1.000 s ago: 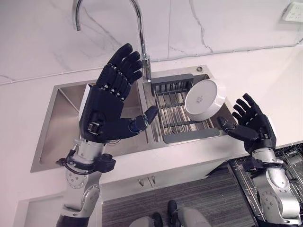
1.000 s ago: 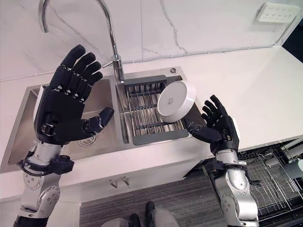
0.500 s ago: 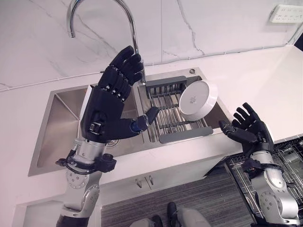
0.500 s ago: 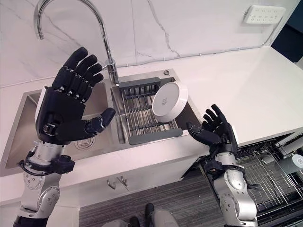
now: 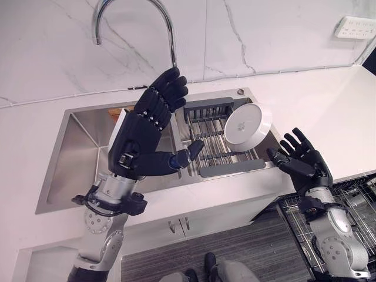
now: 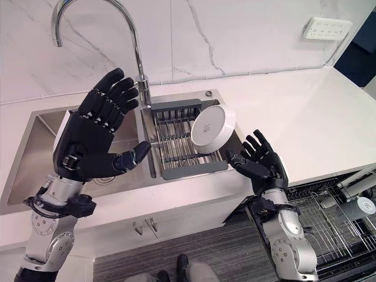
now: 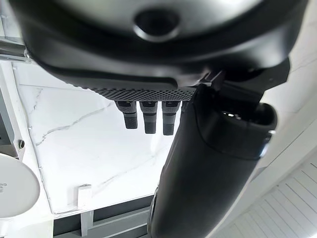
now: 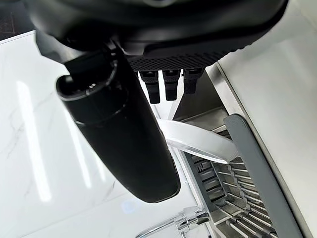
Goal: Place the dishes in the dishwasher.
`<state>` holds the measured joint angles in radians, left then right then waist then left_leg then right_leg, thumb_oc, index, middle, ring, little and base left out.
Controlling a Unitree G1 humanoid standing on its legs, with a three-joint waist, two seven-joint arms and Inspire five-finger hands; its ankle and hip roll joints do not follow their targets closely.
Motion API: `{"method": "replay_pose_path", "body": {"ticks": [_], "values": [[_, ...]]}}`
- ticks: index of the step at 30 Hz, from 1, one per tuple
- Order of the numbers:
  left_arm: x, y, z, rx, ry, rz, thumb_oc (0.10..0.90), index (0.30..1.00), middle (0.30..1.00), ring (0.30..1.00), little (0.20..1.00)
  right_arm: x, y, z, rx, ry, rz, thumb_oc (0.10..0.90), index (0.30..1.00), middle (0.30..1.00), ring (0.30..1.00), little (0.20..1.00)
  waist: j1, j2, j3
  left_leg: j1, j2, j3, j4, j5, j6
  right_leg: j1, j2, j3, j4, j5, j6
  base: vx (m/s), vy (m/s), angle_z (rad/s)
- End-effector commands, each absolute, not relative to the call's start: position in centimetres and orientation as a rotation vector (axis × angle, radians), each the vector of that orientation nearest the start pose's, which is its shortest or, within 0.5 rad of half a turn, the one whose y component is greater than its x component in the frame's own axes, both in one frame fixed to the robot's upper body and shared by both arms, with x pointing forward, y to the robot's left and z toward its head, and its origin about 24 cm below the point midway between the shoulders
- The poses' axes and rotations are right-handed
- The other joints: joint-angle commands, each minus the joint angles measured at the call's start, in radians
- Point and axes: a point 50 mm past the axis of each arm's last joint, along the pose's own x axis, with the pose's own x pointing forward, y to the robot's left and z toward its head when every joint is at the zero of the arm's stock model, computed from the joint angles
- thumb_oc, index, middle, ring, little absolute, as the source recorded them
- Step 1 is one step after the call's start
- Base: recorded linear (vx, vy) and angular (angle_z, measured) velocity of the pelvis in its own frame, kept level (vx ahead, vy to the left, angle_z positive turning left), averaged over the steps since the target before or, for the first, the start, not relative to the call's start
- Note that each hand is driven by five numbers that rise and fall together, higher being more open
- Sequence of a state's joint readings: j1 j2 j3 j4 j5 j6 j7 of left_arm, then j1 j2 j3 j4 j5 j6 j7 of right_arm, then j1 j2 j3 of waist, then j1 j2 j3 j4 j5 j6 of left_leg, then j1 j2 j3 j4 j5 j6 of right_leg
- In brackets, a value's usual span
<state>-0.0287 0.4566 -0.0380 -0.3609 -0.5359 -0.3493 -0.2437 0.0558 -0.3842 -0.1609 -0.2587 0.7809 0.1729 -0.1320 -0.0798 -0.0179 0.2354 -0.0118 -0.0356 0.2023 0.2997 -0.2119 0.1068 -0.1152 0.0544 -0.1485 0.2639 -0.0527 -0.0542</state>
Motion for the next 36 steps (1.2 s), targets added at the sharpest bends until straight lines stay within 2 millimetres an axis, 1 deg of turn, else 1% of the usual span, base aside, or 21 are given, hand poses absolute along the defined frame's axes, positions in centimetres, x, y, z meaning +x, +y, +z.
{"method": "replay_pose_path", "body": {"ticks": [1, 12, 18, 24, 30, 36], "values": [[21.8, 17.5, 20.6, -0.01, -0.89, -0.486, 0.8, 0.9, 0.9, 0.9, 0.9, 25.5, -23.5, 14.7, 0.411, -0.298, -0.039, 0.8, 0.9, 0.9, 0.9, 0.9, 0.002, -0.012, -0.067, 0.034, 0.03, 0.001, 0.0, -0.123, -0.021, 0.018, -0.063, 0.005, 0.036, -0.129, 0.172, 0.0, 0.0, 0.0], [21.9, 17.6, 20.5, -0.009, -0.883, -0.493, 0.8, 0.9, 0.9, 0.9, 0.9, 26.0, -23.2, 14.4, 0.372, -0.246, -0.014, 0.8, 0.9, 0.9, 0.9, 0.9, 0.008, -0.018, -0.073, 0.036, 0.033, 0.004, 0.0, -0.122, -0.022, 0.025, -0.061, 0.006, 0.036, -0.131, 0.172, 0.0, 0.0, 0.0], [21.9, 17.6, 20.5, 0.002, -0.883, -0.492, 0.8, 0.9, 0.9, 0.9, 0.9, 26.4, -23.6, 14.2, 0.367, -0.215, -0.02, 0.8, 0.9, 0.9, 0.9, 0.9, 0.014, -0.022, -0.079, 0.037, 0.033, 0.002, 0.0, -0.123, -0.023, 0.031, -0.06, 0.005, 0.036, -0.136, 0.17, 0.0, 0.0, 0.0], [22.1, 17.4, 20.5, 0.041, -0.876, -0.494, 0.8, 0.9, 0.9, 0.9, 0.9, 26.9, -23.5, 13.8, 0.351, -0.182, -0.018, 0.8, 0.9, 0.9, 0.9, 0.9, 0.02, -0.022, -0.084, 0.037, 0.033, 0.003, 0.0, -0.121, -0.025, 0.038, -0.06, 0.006, 0.036, -0.143, 0.167, 0.0, -0.002, -0.01], [22.2, 17.5, 20.4, 0.038, -0.861, -0.502, 0.8, 0.9, 0.9, 0.9, 0.9, 27.4, -23.5, 13.4, 0.345, -0.153, -0.012, 0.8, 0.9, 0.9, 0.9, 0.9, 0.028, -0.022, -0.087, 0.038, 0.033, 0.002, 0.0, -0.122, -0.027, 0.041, -0.064, -0.002, 0.036, -0.144, 0.167, 0.0, -0.002, -0.01], [22.4, 17.5, 20.3, 0.036, -0.845, -0.511, 0.8, 0.9, 0.9, 0.9, 0.9, 27.8, -23.9, 13.5, 0.349, -0.15, -0.031, 0.8, 0.9, 0.9, 0.9, 0.9, 0.036, -0.023, -0.089, 0.036, 0.033, 0.001, 0.0, -0.121, -0.028, 0.047, -0.066, -0.007, 0.036, -0.15, 0.165, 0.0, 0.0, 0.0]]}}
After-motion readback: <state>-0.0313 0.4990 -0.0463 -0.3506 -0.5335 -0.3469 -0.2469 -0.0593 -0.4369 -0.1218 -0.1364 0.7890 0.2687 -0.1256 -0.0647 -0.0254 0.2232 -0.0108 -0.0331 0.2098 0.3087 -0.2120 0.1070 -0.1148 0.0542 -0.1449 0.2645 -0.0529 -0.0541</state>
